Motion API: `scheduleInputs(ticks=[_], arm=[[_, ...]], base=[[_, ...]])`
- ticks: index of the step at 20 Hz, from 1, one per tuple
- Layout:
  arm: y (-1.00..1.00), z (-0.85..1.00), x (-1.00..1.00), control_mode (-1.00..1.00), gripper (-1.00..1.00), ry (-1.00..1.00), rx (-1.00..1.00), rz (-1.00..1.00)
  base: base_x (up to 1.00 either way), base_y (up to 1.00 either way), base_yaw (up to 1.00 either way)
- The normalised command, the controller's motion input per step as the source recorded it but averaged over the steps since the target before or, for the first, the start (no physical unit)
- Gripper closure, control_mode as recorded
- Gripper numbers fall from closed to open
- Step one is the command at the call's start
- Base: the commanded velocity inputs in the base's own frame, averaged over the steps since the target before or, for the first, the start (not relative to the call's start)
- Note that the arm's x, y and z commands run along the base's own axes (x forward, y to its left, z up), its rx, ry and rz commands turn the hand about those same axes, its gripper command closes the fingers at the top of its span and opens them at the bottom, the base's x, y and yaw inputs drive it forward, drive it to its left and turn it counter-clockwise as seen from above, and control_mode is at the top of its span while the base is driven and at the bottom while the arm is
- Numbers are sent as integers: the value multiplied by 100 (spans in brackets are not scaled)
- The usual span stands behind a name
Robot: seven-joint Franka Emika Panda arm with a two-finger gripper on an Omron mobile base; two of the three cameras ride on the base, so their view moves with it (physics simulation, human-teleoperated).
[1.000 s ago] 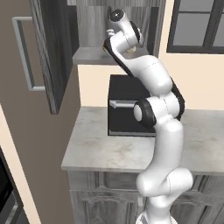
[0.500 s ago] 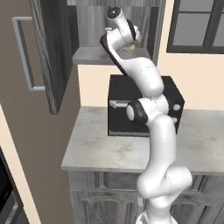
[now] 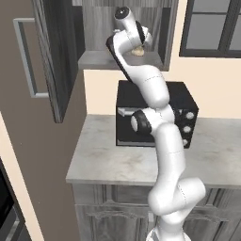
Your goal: Pick the candle and candle from the dining table and place them in the open cabinet. Close the cabinet after placing the objects.
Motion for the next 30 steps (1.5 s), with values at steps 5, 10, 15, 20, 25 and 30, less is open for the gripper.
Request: scheduleInputs(ticks=[5,10,15,20,25,30], arm=[[-39,-10,-21,-100,-100,-2,0,0],[-17,0,-12,-100,-100,-3,0,0],[11,0,-48,-100,-100,-6,0,0],[17,0,-61,-100,-100,-9,0,0],[5,0,-79,-100,-100,-9,0,0],[0,0,-94,-100,-100,-6,1,-1]], base=[[0,0,0],[0,0,0],[0,0,0],[0,0,0],[0,0,0],[0,0,0]])
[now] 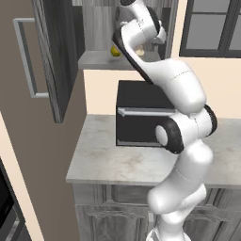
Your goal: Pick the candle and candle from the dining table and place them in the open cabinet. Close the cabinet after placing the objects.
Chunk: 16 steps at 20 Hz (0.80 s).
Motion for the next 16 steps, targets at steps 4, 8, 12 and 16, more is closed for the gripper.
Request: scheduleInputs(ticks=[4,8,12,16], arm=[[0,0,-94,-100,-100,-4,2,-1],[0,0,-87,-100,-100,-3,2,-1],[0,0,-91,-100,-100,-4,2,-1],[0,0,-98,-100,-100,-4,2,0]], base=[[0,0,0],[0,0,0],[0,0,0],[0,0,0]])
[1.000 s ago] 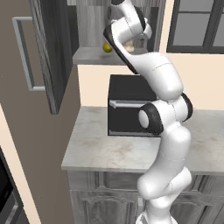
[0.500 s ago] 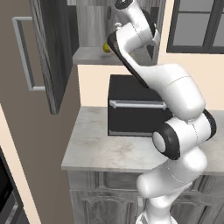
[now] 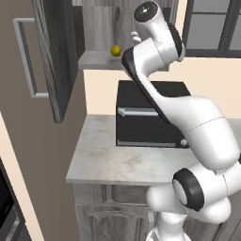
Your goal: Pick the candle and candle from the dining table and place them in the open cabinet. Close the cabinet after placing the objects.
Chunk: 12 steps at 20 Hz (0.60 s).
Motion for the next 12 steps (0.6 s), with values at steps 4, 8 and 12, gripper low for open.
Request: scheduleInputs(ticks=[4,8,12], arm=[[-6,0,-97,-100,-100,-2,2,0],[-12,-5,-90,-100,-100,-1,0,0],[-17,-22,-76,-100,-100,0,0,0]], base=[[0,0,0],[0,0,0],[0,0,0]])
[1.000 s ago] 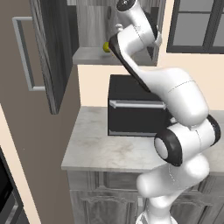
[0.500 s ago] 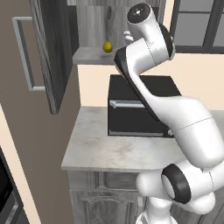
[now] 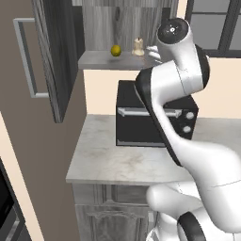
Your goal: Pick the candle and candle from the dining table and place them in the open cabinet. Close the cabinet after placing the objects.
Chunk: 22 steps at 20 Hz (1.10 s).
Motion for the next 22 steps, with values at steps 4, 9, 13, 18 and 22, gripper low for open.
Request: scheduleInputs(ticks=[4,9,13,18,22], arm=[[-27,-30,-79,-100,-100,0,0,0],[-9,-16,-68,-100,-100,0,0,0],[-3,-6,-29,-100,-100,0,0,0],[1,0,-1,100,-100,0,0,0],[0,0,0,100,-100,0,0,0]], base=[[0,0,0],[0,0,0],[0,0,0],[-5,-4,-2],[-18,-30,-35]])
